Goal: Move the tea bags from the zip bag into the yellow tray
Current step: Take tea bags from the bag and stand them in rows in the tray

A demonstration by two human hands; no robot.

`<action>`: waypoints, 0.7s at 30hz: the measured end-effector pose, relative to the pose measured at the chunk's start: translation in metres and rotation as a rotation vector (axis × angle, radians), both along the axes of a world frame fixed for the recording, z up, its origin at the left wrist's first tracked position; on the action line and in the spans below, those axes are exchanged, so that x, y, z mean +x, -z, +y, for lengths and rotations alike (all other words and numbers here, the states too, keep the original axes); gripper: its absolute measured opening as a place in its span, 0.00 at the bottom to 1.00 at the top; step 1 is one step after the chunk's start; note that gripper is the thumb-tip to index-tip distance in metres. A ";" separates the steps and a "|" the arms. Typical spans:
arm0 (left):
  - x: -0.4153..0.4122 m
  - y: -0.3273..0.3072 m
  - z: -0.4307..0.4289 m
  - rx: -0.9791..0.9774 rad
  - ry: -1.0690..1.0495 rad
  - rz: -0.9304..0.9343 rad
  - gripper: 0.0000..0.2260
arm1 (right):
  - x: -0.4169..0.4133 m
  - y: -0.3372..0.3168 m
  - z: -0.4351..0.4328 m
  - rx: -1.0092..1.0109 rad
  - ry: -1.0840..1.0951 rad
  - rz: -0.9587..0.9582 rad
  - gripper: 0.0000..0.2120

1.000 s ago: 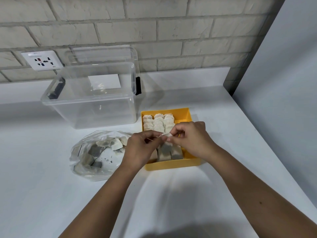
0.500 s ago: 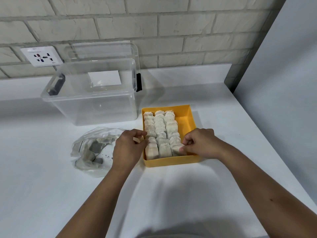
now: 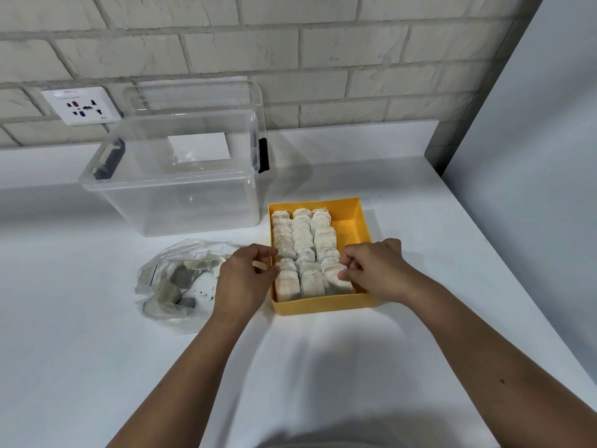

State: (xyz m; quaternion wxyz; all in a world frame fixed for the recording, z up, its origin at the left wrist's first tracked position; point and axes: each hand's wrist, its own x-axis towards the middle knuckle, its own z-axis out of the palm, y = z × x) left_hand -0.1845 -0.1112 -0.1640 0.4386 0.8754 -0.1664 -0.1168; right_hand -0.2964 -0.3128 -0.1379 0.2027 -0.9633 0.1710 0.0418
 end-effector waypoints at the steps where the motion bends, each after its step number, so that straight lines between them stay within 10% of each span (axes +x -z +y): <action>1: 0.000 0.000 0.000 0.002 -0.002 0.002 0.10 | 0.001 -0.003 0.000 0.027 -0.021 0.024 0.07; 10: 0.000 -0.003 0.001 -0.034 -0.002 0.048 0.15 | 0.006 0.013 0.007 -0.329 -0.036 0.045 0.08; 21: 0.015 -0.023 0.038 -0.120 -0.001 -0.029 0.08 | 0.002 0.005 0.017 -0.257 0.003 -0.102 0.12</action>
